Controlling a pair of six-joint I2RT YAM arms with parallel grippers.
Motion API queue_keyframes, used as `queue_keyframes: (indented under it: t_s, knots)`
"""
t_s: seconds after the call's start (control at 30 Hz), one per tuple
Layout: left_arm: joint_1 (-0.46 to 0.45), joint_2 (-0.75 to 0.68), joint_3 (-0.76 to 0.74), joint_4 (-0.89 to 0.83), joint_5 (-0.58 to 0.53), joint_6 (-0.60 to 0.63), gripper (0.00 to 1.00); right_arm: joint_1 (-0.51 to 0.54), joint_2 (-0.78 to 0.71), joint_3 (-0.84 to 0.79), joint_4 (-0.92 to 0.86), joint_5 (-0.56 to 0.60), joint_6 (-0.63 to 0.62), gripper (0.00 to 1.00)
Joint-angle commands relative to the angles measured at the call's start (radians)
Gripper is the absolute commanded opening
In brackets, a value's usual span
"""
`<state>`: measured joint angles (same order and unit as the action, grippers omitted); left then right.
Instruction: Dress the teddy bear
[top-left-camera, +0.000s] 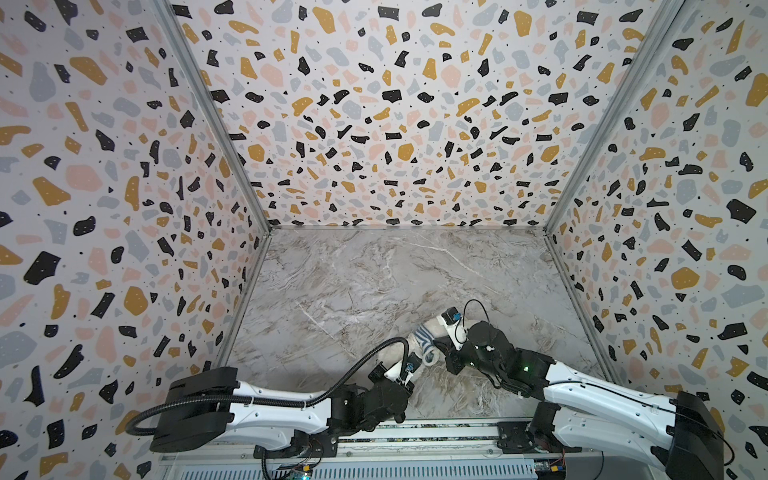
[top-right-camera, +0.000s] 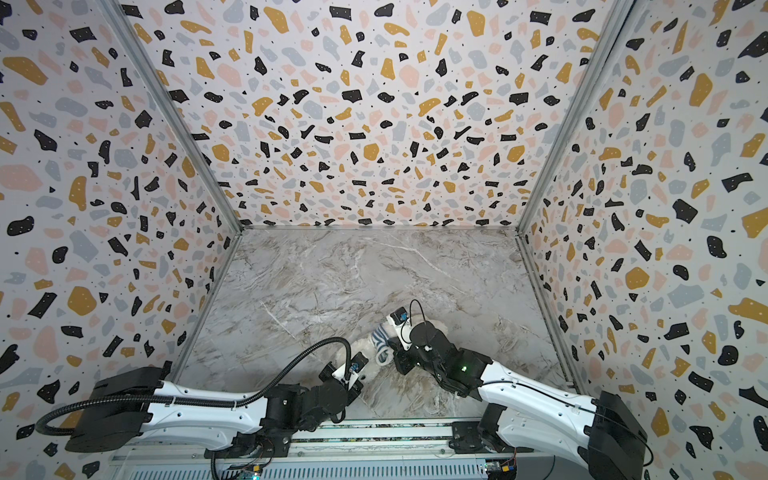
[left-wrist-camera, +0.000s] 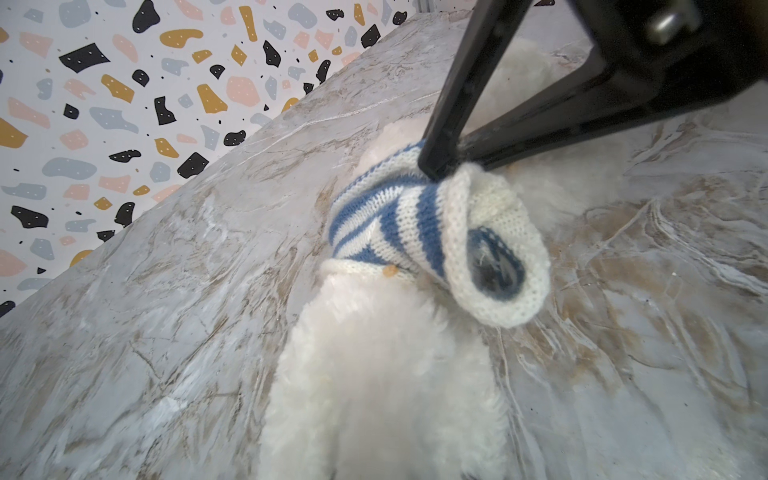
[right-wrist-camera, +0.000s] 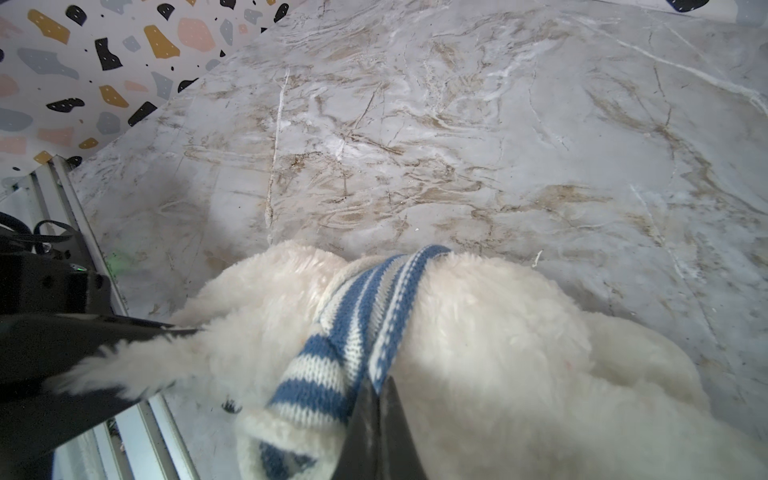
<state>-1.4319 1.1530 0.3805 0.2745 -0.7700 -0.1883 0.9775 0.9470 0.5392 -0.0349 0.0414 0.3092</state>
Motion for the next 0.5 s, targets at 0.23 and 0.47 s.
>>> queue_keyframes:
  t_s: [0.23,0.47]
  knots:
    - [0.01,-0.029,-0.029,-0.017,-0.112,-0.106,0.0,0.005,-0.178,-0.048,-0.033,-0.149,0.068,0.0]
    - [0.044,-0.149,-0.078,0.0,-0.08,-0.145,0.0,0.006,-0.224,-0.074,-0.14,-0.107,0.075,0.0]
